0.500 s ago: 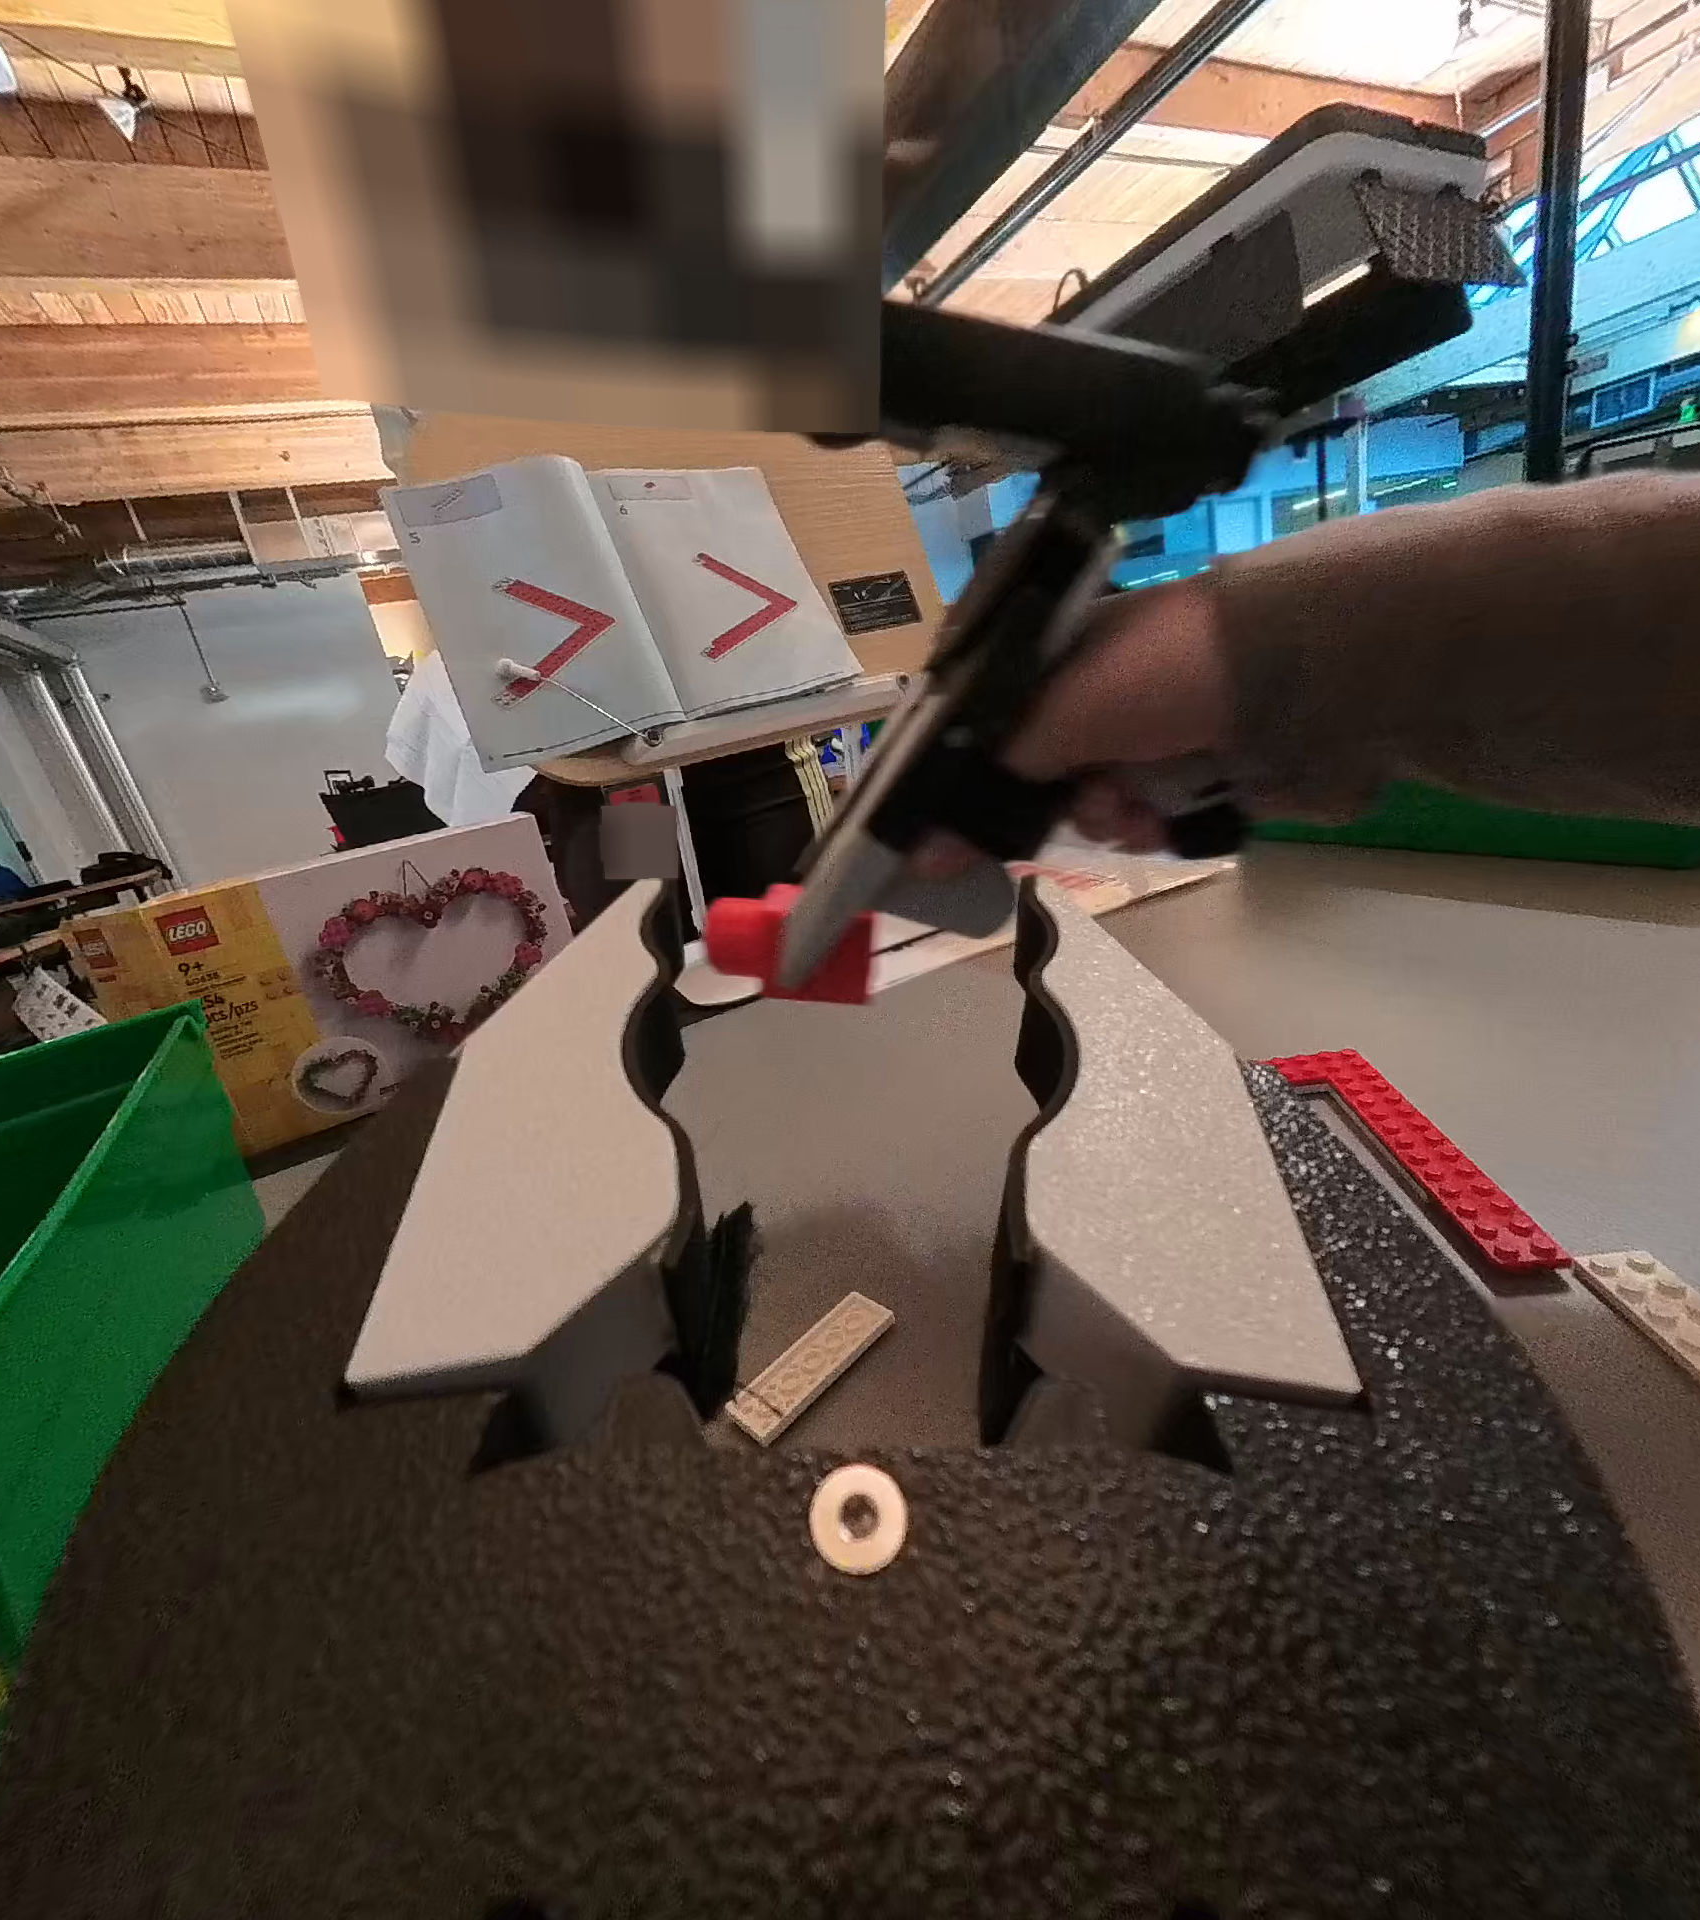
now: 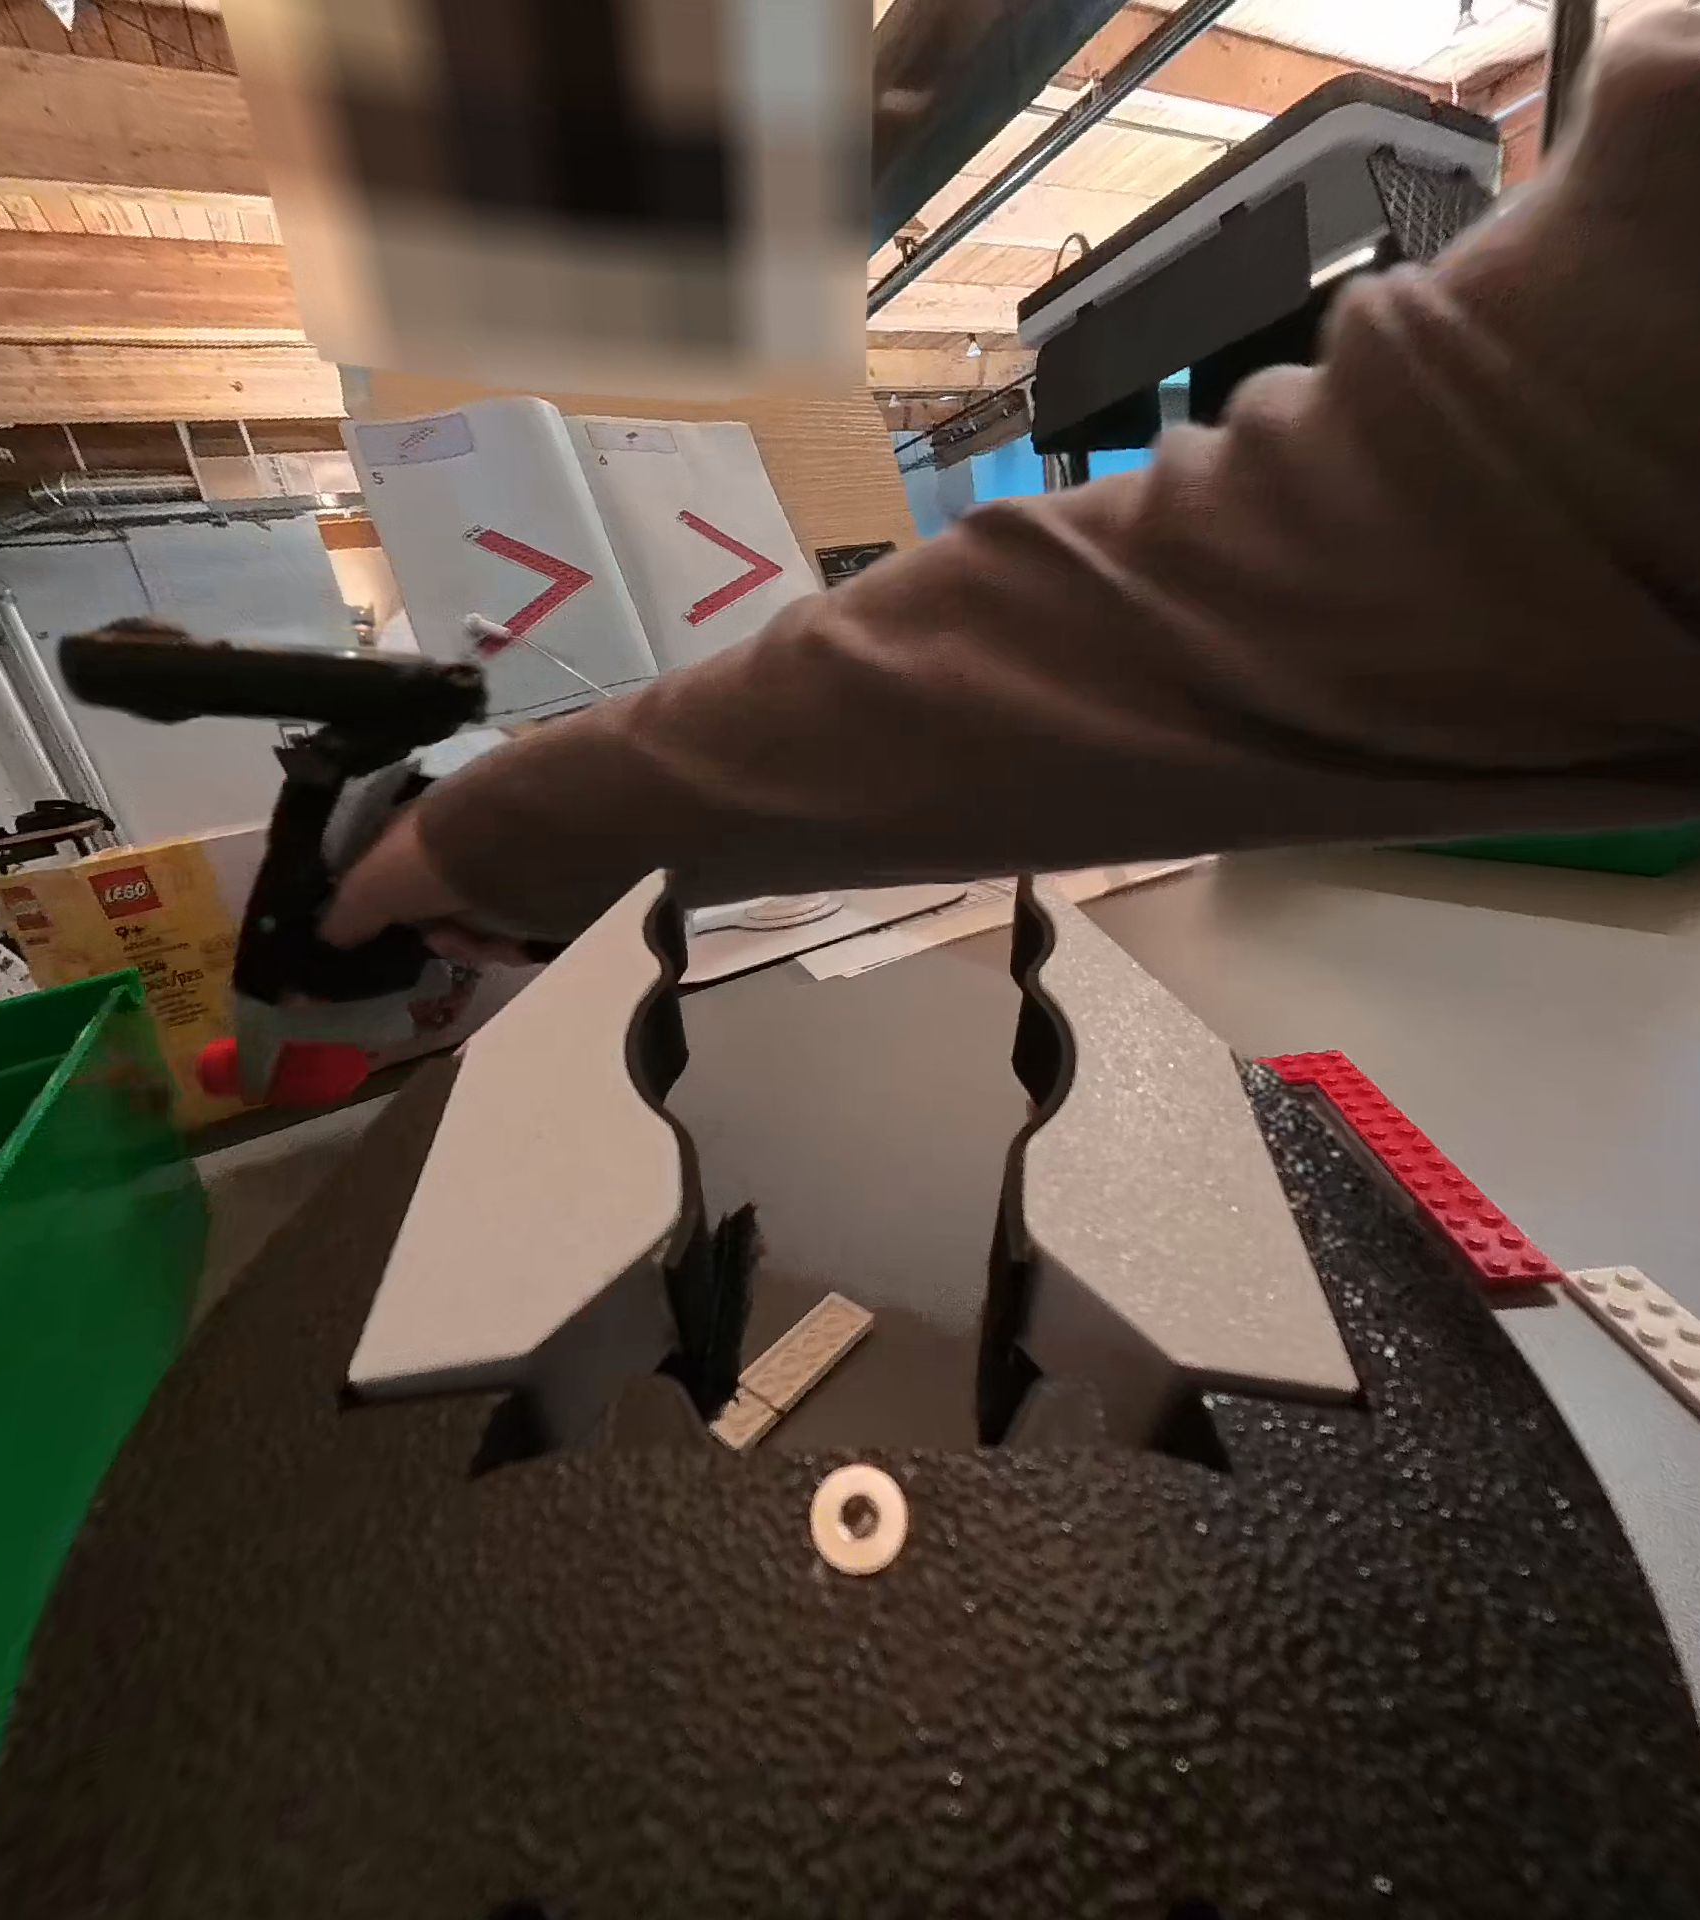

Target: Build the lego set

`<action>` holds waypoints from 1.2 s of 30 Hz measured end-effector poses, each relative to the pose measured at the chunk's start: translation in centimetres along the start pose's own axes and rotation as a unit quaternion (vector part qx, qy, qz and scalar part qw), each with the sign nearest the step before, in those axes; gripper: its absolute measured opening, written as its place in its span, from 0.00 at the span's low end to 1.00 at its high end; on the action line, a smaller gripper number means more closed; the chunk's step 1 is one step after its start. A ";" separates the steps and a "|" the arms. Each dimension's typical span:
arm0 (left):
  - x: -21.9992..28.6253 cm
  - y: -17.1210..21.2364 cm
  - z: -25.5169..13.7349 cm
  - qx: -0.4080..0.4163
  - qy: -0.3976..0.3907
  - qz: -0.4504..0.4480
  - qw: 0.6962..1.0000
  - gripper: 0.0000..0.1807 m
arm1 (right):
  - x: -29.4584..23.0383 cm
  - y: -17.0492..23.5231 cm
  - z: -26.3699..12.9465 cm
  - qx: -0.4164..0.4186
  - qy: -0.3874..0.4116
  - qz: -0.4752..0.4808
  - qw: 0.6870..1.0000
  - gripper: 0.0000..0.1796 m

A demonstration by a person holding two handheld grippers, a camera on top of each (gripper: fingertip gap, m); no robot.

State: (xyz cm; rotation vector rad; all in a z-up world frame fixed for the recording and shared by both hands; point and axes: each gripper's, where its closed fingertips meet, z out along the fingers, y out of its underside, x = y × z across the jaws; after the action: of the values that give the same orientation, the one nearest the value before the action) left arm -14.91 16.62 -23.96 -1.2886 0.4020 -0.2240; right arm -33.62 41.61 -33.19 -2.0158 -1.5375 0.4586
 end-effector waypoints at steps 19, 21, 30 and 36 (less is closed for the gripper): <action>0.8 0.3 0.3 -0.009 0.019 0.001 1.000 0.36 | 2.4 0.1 3.6 -0.056 0.022 0.013 0.998 0.30; 0.8 0.2 0.3 -0.008 0.018 0.004 1.000 0.36 | 1.6 0.7 2.2 -0.043 0.016 0.007 0.999 0.31; 0.5 0.5 0.3 -0.013 0.013 -0.001 1.000 0.36 | -4.7 6.6 -12.2 0.122 0.017 -0.033 0.992 0.28; 1.0 1.1 0.5 -0.027 0.024 -0.008 0.999 0.37 | -8.5 14.9 -21.9 0.258 0.058 -0.008 0.964 0.28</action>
State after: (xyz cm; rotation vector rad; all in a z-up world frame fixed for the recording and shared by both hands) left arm -13.80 17.01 -25.12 -1.3420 0.4412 -0.2598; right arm -12.01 25.79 -25.61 -1.5931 -1.2064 0.6451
